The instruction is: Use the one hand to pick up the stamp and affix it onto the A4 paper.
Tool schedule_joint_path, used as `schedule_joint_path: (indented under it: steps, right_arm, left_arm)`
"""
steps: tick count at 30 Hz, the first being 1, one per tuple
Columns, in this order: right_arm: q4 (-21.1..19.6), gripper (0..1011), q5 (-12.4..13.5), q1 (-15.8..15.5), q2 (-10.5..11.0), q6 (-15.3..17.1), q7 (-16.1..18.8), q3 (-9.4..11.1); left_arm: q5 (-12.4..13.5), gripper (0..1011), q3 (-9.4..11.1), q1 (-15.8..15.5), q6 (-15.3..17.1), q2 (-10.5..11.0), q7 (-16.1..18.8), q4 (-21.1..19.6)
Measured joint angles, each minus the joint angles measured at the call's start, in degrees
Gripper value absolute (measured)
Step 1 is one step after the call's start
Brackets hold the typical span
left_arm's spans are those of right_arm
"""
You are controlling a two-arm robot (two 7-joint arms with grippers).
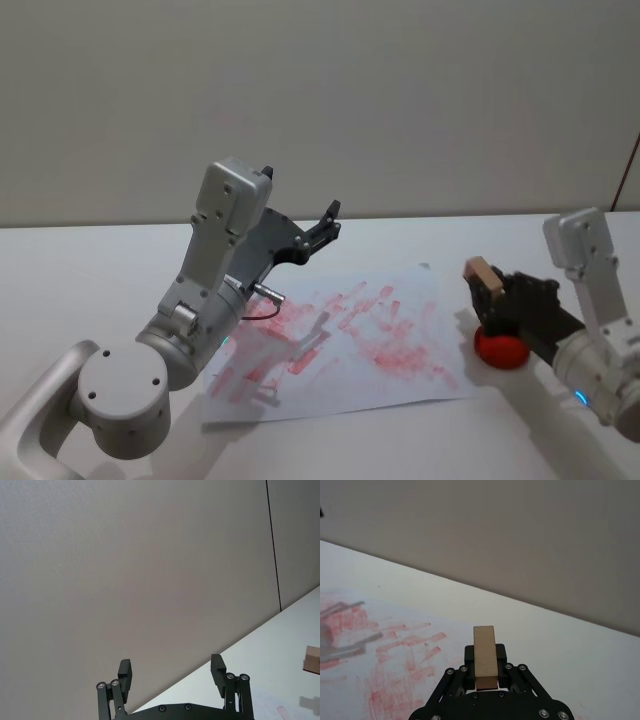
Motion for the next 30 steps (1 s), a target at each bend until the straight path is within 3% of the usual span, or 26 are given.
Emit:
schedule_joint_path:
  steps: [8,15,30]
  right_arm:
    - [1.95,217,-0.36,3.15,-1.7,-3.06,5.85,-0.9]
    - [4.24,217,0.1,5.29,-3.09,-3.12,10.04,-1.65]
    - [9.34,217,0.05,8.59,-5.28,3.79,15.37,-3.34]
  left_arm:
    - [0.0,1001,0.0,0.0,0.0,0.0,0.0,0.0]
    - [0.0,1001,0.0,0.0,0.0,0.0,0.0,0.0]
    - [0.0,1001,0.0,0.0,0.0,0.0,0.0,0.0]
